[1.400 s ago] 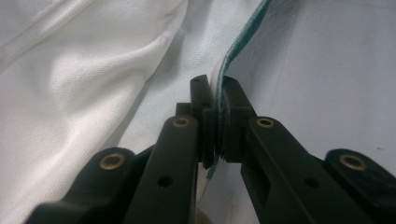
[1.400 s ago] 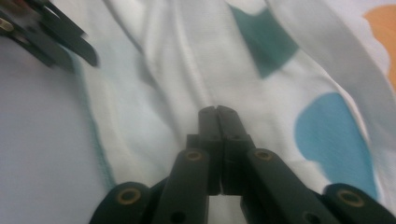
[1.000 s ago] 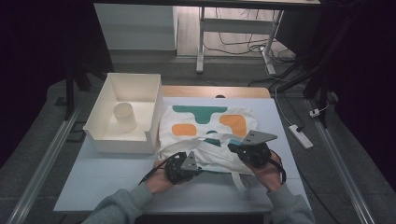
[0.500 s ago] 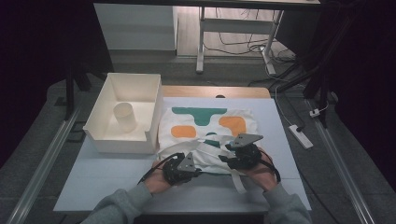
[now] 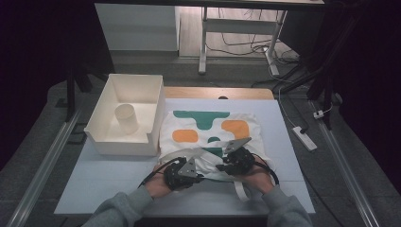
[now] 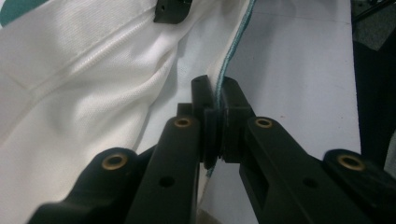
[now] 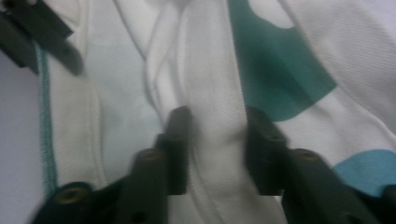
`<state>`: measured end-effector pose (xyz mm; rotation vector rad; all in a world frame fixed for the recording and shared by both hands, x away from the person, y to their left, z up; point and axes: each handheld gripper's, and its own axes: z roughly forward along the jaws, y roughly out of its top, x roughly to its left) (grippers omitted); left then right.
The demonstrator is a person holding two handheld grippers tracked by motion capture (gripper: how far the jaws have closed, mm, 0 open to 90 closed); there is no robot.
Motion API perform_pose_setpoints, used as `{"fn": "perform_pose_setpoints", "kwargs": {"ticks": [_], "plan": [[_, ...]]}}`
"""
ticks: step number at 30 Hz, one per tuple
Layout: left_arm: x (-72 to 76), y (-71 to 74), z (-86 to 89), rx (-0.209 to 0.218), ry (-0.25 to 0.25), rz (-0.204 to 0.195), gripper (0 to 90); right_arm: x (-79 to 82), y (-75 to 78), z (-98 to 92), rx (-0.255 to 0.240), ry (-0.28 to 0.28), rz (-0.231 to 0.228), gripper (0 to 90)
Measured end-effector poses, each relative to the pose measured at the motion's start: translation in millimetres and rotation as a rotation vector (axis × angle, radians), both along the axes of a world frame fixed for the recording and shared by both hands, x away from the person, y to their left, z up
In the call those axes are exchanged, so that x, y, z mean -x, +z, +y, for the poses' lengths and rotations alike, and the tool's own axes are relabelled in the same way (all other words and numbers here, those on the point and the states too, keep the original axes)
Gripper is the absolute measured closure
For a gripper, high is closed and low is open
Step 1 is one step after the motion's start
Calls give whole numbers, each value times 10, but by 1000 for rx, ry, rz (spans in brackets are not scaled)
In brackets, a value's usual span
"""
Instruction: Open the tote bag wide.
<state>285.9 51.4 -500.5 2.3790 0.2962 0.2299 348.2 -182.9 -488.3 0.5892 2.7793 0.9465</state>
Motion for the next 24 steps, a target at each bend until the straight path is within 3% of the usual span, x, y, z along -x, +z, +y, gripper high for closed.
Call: {"fn": "perform_pose_setpoints", "kwargs": {"ticks": [2, 7, 11, 18, 24], "plan": [[-3, 1, 6, 3, -1, 2, 870, 26, 15, 14, 8, 13, -8, 787], [4, 14, 23, 12, -4, -1, 870, 77, 103, 8, 8, 18, -61, 824], [19, 28, 25, 14, -7, -6, 871, 113, 258, -94, -64, -10, -89, 842], [59, 123, 82, 54, -57, -16, 872, 229, 515, -199, -119, -26, -116, 844], [65, 198, 149, 81, -65, -31, 872, 232, 778, -268, -165, -94, -209, 844]]}}
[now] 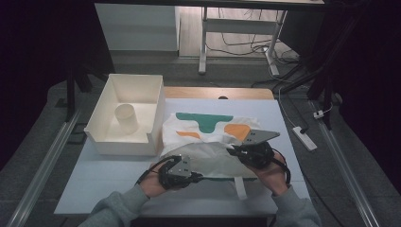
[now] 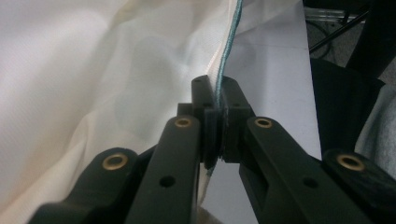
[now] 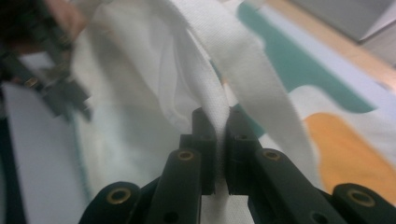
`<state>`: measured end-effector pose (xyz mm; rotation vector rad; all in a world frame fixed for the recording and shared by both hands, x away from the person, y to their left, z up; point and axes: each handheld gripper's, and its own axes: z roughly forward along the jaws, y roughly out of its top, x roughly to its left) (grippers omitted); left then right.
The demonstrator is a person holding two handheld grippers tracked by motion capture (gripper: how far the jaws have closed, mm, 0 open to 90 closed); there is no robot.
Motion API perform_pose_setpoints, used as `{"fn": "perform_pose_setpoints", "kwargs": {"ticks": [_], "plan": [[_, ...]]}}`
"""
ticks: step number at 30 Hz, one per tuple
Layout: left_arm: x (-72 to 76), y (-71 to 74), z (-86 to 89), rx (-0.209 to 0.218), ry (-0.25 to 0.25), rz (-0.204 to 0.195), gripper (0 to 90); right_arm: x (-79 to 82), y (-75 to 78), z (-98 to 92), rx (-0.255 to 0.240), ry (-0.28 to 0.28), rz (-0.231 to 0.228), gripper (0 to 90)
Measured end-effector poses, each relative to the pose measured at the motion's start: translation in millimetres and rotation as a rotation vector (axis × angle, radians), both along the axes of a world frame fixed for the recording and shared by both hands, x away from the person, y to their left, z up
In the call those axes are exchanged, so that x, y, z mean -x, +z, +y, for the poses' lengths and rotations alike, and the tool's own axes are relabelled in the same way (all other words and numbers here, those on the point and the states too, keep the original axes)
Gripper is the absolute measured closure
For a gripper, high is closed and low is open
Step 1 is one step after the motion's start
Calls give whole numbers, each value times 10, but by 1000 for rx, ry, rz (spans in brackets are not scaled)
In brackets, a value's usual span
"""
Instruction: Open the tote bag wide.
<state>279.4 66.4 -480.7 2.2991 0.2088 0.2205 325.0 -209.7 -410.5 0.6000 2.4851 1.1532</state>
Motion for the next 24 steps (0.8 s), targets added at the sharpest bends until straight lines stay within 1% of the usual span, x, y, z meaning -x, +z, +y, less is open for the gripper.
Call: {"fn": "perform_pose_setpoints", "kwargs": {"ticks": [1, 3, 6, 7, 8, 9, 13, 15, 18, 21, 24], "plan": [[-3, 1, 3, -3, 2, -2, 872, -48, 8, -14, -4, -17, -6, 843], [-11, -1, 8, -4, 2, 1, 872, -159, -14, -33, -19, -48, 1, 843], [-18, -5, 11, -4, -5, 4, 872, -323, -63, -44, -18, -89, -11, 843], [-21, -5, 12, -3, -6, 5, 872, -461, -96, -53, -21, -121, -17, 842], [-25, -8, 12, -1, -7, 8, 872, -461, -96, -53, -21, -121, -17, 842], [-31, -9, 13, -1, -9, 12, 872, -521, -113, -60, -20, -135, -22, 842], [-43, -16, 11, -7, -9, 15, 871, -721, -211, -81, -21, -174, 12, 841], [-49, -16, 11, -6, -8, 17, 871, -811, -268, -72, -13, -185, 26, 840], [-55, -21, 12, -4, -6, 21, 871, -911, -340, -31, 20, -197, 41, 838], [-60, -23, 14, -7, -7, 22, 871, -983, -408, 1, 42, -197, 56, 836], [-64, -30, 13, -12, -9, 22, 871, -1023, -468, 12, 49, -200, 70, 836]]}}
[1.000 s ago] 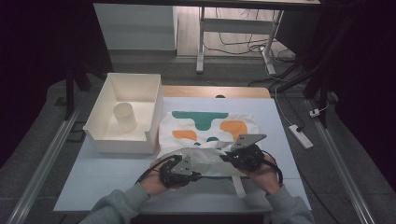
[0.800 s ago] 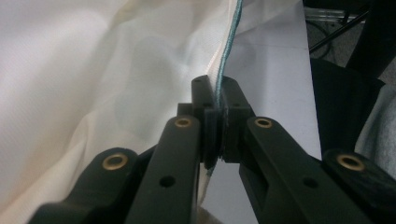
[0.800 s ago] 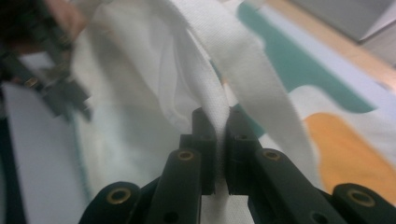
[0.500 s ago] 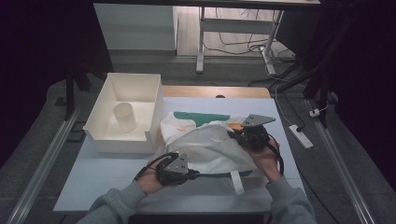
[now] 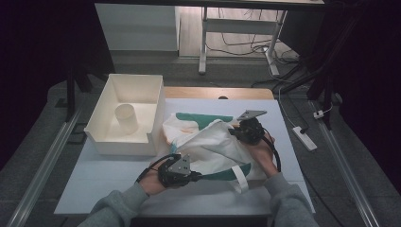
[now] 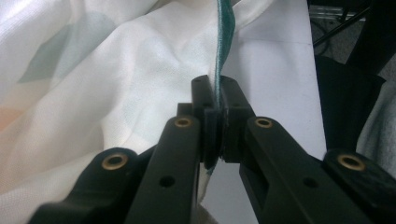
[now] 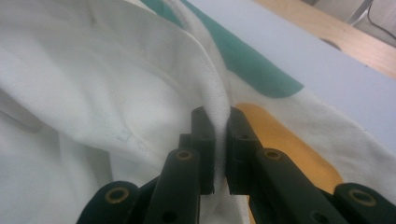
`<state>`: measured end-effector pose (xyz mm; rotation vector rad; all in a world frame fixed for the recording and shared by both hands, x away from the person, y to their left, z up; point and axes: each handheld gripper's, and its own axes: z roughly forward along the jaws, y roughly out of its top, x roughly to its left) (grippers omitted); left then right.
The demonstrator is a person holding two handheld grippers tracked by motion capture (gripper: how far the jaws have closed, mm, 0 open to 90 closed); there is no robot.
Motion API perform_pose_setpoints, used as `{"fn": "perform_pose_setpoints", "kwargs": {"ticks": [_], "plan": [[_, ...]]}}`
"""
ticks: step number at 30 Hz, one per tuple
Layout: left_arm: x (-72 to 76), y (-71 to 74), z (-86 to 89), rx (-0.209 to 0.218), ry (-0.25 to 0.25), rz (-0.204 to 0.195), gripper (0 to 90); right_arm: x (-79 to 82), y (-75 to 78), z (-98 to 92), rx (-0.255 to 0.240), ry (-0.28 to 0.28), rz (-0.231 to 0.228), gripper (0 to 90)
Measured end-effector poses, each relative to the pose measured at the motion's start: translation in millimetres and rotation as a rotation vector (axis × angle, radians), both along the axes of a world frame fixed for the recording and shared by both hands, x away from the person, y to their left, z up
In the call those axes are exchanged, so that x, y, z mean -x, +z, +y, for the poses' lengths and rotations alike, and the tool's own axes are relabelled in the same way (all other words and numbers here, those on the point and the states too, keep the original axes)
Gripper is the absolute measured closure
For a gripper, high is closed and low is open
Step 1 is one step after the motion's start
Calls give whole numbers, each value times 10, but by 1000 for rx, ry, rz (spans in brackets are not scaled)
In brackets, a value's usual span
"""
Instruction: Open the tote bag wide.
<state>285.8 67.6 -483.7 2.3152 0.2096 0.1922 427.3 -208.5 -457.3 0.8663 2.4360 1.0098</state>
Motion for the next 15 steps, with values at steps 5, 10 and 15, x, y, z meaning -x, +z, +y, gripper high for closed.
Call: {"fn": "perform_pose_setpoints", "kwargs": {"ticks": [5, 10, 15], "plan": [[-10, -12, -1, -7, 1, 7, 871, -46, -97, 17, 11, -3, 34, 835], [-15, -29, -10, -15, 3, 13, 870, -75, -205, 46, 42, 2, 51, 835], [-18, -45, -15, -20, 4, 17, 869, -85, -277, 69, 67, 5, 64, 834]]}}
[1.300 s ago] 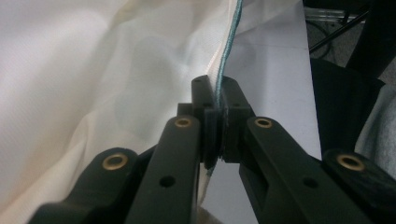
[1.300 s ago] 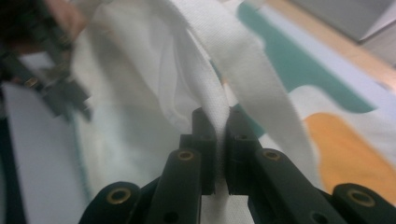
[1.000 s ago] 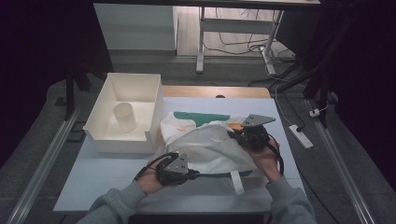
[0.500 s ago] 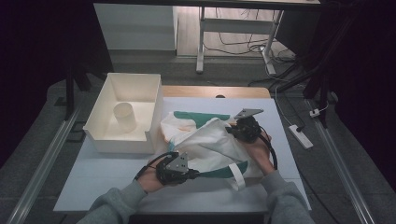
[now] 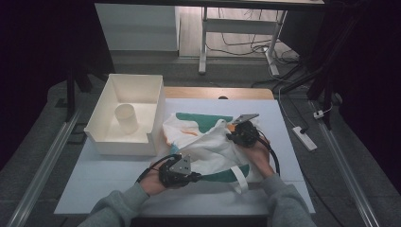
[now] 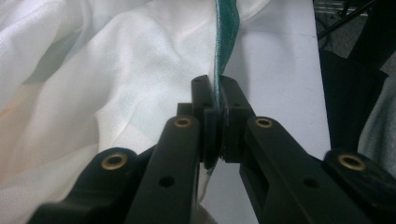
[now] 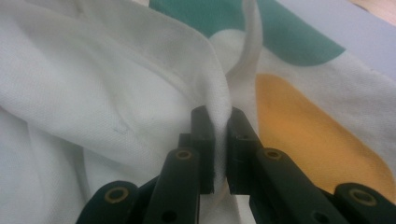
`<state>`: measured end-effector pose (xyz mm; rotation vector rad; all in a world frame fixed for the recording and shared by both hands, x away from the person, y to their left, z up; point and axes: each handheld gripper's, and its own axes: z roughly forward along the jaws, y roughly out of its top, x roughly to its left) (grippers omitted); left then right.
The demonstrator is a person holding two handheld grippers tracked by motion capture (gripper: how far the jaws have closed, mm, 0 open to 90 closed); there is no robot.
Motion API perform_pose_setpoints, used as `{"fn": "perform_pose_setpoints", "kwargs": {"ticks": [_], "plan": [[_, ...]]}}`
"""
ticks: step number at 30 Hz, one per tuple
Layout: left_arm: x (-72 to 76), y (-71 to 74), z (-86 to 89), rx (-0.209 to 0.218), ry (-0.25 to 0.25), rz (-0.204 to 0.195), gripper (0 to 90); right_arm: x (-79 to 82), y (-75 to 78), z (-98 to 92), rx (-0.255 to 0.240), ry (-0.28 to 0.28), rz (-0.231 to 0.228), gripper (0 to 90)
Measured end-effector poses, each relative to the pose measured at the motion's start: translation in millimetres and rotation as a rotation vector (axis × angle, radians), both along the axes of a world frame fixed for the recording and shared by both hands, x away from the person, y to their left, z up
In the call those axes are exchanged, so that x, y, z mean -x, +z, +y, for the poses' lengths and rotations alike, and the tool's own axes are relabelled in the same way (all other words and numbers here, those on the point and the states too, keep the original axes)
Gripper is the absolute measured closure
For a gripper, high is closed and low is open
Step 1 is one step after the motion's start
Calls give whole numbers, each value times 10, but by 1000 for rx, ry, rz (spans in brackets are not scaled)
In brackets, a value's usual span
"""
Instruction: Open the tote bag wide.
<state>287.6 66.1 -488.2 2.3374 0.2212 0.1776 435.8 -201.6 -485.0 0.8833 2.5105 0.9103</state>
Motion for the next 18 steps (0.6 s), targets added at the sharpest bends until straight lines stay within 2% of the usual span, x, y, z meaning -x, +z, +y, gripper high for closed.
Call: {"fn": "perform_pose_setpoints", "kwargs": {"ticks": [9, 18], "plan": [[-9, -11, -1, -1, 3, 6, 869, -13, -27, -4, 5, -1, 0, 833], [-14, -29, -10, -7, 3, 7, 865, -40, -79, 9, 37, -3, 1, 829]]}}
